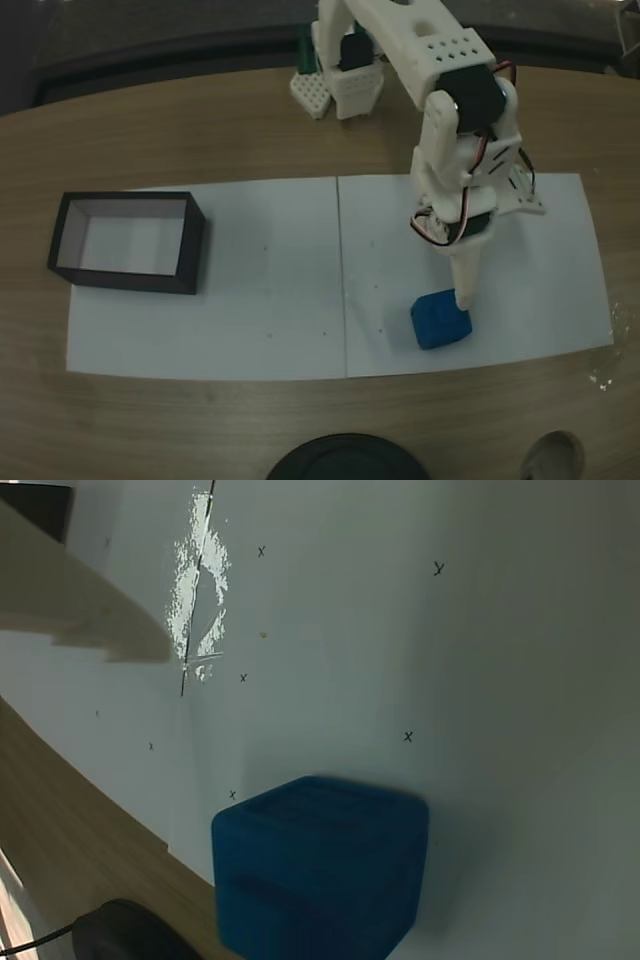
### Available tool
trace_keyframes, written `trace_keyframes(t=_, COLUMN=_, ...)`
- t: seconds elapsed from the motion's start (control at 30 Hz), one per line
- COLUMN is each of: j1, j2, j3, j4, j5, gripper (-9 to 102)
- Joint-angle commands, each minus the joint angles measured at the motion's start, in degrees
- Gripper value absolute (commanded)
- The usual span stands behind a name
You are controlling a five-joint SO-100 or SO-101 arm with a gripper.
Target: Grab a blue square and put it in the box.
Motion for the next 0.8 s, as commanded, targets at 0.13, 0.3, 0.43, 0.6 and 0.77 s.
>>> trace_keyframes(t=0.13, j1=1.1, j2=-9.3, j3=-11.8, j4=0.4, j5=0.3, gripper=37)
trace_keyframes(t=0.3, j1=0.8, j2=-13.5, j3=-15.2, j4=0.4, j5=0.4, gripper=37)
trace_keyframes(t=0.43, j1=0.8, j2=-16.3, j3=-17.5, j4=0.4, j5=0.3, gripper=37)
trace_keyframes(t=0.6, j1=1.0, j2=-21.3, j3=-20.5, j4=0.3, j5=0.2, gripper=37)
trace_keyframes(t=0.77, j1=1.3, j2=-24.4, j3=-23.2, j4=0.4, j5=0.1, gripper=29)
